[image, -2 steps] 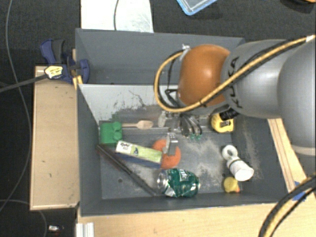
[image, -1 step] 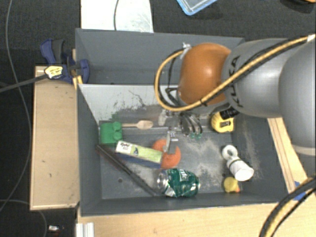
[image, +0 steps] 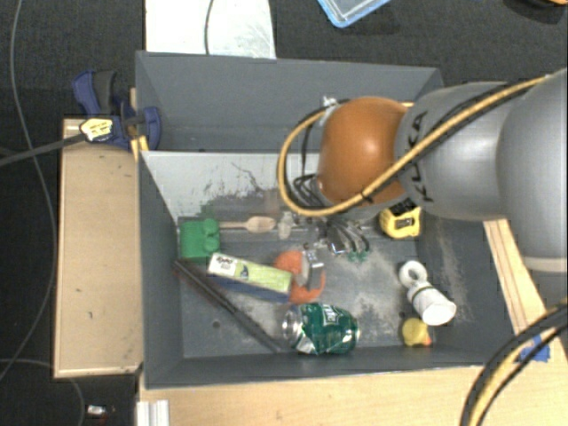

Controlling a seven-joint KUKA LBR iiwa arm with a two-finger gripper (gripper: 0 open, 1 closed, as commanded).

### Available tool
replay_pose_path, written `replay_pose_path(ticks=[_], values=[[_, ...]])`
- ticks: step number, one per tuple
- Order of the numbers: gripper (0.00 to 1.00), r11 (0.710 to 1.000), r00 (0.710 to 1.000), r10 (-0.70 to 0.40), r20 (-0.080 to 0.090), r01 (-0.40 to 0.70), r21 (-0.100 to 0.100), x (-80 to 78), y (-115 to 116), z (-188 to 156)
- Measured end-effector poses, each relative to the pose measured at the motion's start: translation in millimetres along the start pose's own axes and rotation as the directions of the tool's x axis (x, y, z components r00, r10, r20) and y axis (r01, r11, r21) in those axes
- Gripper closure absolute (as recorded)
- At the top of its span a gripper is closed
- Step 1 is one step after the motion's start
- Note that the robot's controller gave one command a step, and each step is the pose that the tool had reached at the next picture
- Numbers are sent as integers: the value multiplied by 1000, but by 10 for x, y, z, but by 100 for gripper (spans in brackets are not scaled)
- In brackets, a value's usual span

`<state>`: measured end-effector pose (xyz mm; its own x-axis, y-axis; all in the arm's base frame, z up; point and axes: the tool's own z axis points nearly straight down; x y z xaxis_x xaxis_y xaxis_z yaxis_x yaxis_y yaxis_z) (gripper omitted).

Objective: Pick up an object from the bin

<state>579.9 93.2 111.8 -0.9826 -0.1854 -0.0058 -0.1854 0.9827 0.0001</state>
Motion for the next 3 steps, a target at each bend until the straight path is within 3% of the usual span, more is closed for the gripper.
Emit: replay_pose_path(ticks=[1,2,3], values=[[0,998,998,70,-4,-70,-1,27,-16,194],[0,955,955,297,-5,-297,2,31,-8,-146],[0,990,990,139,-9,-139,1,31,-57,-992]])
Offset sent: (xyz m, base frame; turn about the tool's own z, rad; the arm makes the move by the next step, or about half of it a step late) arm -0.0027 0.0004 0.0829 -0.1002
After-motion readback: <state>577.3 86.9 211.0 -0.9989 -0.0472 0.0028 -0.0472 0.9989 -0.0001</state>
